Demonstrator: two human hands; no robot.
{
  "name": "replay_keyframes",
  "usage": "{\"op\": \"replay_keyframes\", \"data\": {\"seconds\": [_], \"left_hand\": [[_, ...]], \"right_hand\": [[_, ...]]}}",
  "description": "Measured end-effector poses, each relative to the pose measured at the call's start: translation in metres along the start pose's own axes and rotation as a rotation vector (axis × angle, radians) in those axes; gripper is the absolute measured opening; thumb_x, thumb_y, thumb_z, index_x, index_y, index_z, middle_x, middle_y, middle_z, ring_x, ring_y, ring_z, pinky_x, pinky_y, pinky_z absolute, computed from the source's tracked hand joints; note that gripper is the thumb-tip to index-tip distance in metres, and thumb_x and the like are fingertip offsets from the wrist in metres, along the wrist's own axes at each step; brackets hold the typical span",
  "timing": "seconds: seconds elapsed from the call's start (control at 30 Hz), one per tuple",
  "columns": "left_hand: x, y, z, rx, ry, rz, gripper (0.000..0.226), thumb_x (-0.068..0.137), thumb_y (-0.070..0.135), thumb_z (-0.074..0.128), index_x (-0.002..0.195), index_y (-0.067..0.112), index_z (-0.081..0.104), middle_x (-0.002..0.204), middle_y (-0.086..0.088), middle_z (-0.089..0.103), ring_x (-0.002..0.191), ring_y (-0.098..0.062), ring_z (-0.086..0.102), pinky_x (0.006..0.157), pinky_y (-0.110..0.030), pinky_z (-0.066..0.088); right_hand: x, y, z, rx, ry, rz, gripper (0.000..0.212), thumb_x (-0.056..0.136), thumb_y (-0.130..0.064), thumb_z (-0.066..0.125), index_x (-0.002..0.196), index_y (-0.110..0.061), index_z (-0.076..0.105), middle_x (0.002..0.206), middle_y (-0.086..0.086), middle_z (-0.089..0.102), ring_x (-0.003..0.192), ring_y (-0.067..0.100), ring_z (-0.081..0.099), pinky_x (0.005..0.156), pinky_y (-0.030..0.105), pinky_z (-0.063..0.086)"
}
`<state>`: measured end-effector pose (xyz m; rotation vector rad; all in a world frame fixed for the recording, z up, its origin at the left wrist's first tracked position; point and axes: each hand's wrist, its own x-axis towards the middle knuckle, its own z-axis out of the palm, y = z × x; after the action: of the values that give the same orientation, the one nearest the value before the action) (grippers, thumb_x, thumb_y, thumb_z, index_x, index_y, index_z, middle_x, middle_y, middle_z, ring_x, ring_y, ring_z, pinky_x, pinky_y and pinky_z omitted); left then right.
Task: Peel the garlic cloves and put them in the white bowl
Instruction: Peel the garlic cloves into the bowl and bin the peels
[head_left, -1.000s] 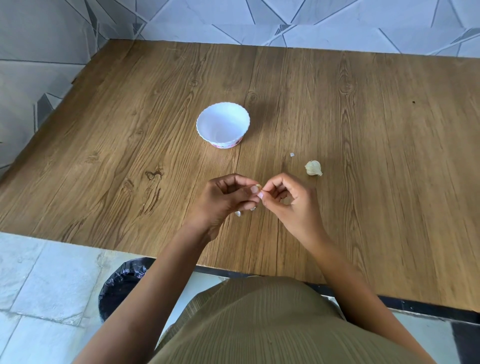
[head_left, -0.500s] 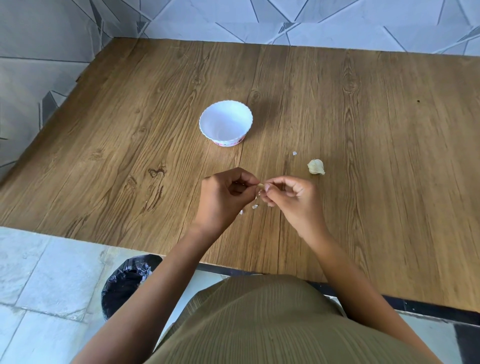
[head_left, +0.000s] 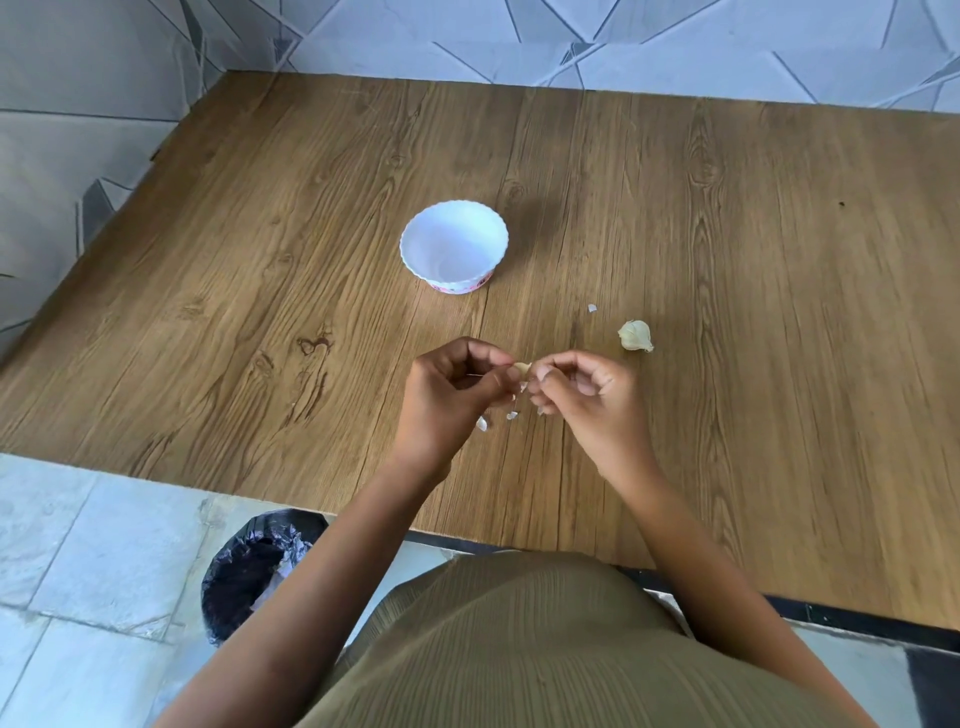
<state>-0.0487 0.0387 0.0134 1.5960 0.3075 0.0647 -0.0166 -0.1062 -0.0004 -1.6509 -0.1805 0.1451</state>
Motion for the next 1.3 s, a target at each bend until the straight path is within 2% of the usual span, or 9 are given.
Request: {"op": "replay_keyframes", "data": {"seconds": [0.07,0.23,0.47,0.57,0.73,0.93,1.0,1.17,1.3], "left_hand": [[0.000,0.001,-0.001,0.097,0.027,0.070,0.009,0.078,0.005,0.073,0.081,0.011,0.067,0.074,-0.008,0.070,0.068,-0.025,0.067,0.069,-0.043,0.055],[-0.002,0.005,0.001,0.402,0.046,0.357,0.008,0.075,0.002,0.075,0.080,0.007,0.071,0.073,0.001,0.069,0.065,-0.006,0.065,0.062,-0.013,0.051],[0.002,0.007,-0.003,0.556,-0.022,0.520,0.011,0.074,-0.007,0.070,0.081,0.001,0.071,0.078,-0.007,0.069,0.068,-0.013,0.065,0.067,-0.023,0.055],[0.002,0.006,-0.004,0.523,-0.031,0.486,0.008,0.075,-0.005,0.071,0.079,0.001,0.071,0.075,-0.005,0.069,0.066,-0.011,0.065,0.066,-0.023,0.055],[0.000,0.000,-0.002,0.365,-0.038,0.346,0.007,0.077,0.001,0.074,0.078,0.007,0.070,0.069,0.005,0.067,0.056,-0.001,0.063,0.057,-0.012,0.049],[0.001,-0.007,-0.002,0.054,-0.069,0.102,0.008,0.080,0.003,0.071,0.079,0.011,0.069,0.069,-0.012,0.068,0.064,-0.034,0.061,0.063,-0.048,0.050],[0.000,-0.009,-0.002,-0.036,-0.083,0.027,0.007,0.082,0.002,0.068,0.083,0.008,0.068,0.068,-0.009,0.068,0.064,-0.027,0.060,0.064,-0.044,0.046],[-0.001,-0.008,0.001,-0.125,-0.110,-0.098,0.013,0.087,0.005,0.062,0.092,0.014,0.070,0.071,-0.002,0.070,0.067,-0.011,0.065,0.063,-0.020,0.052],[-0.001,-0.006,0.000,-0.104,-0.066,-0.086,0.010,0.086,0.005,0.063,0.090,0.011,0.070,0.072,-0.007,0.069,0.070,-0.024,0.062,0.068,-0.037,0.047]], "right_hand": [[0.001,-0.002,-0.003,-0.075,-0.027,-0.039,0.016,0.084,0.001,0.062,0.080,-0.013,0.068,0.072,0.002,0.069,0.063,0.011,0.067,0.062,0.027,0.056],[0.002,-0.004,0.000,-0.292,0.015,-0.144,0.006,0.079,0.002,0.067,0.078,-0.003,0.071,0.066,-0.002,0.066,0.056,0.011,0.063,0.057,0.018,0.049],[0.004,-0.008,-0.003,-0.410,-0.028,-0.203,0.006,0.076,0.002,0.067,0.077,-0.002,0.072,0.063,-0.008,0.062,0.052,0.000,0.056,0.056,0.010,0.043],[0.005,-0.007,-0.003,-0.399,-0.037,-0.207,0.006,0.073,0.003,0.068,0.071,-0.003,0.070,0.060,-0.012,0.058,0.051,-0.003,0.053,0.053,0.005,0.036],[0.004,-0.002,0.000,-0.401,-0.004,-0.233,0.009,0.071,0.000,0.070,0.063,-0.003,0.065,0.056,-0.009,0.057,0.051,0.003,0.052,0.050,0.011,0.038],[0.005,0.000,0.000,-0.297,-0.027,-0.110,0.014,0.073,-0.003,0.070,0.062,-0.008,0.064,0.056,-0.005,0.061,0.050,0.003,0.052,0.050,0.021,0.042],[0.004,0.000,0.000,-0.182,-0.049,-0.022,0.019,0.077,-0.002,0.066,0.063,-0.014,0.065,0.055,-0.003,0.062,0.051,0.009,0.056,0.051,0.027,0.046],[0.003,0.000,0.000,0.039,-0.056,0.095,0.024,0.088,-0.003,0.056,0.067,-0.010,0.064,0.053,-0.002,0.060,0.052,0.009,0.057,0.049,0.018,0.046],[0.002,0.003,-0.003,0.030,-0.072,0.042,0.012,0.088,-0.006,0.061,0.077,-0.005,0.065,0.065,0.004,0.064,0.061,0.012,0.060,0.057,0.022,0.051]]}}
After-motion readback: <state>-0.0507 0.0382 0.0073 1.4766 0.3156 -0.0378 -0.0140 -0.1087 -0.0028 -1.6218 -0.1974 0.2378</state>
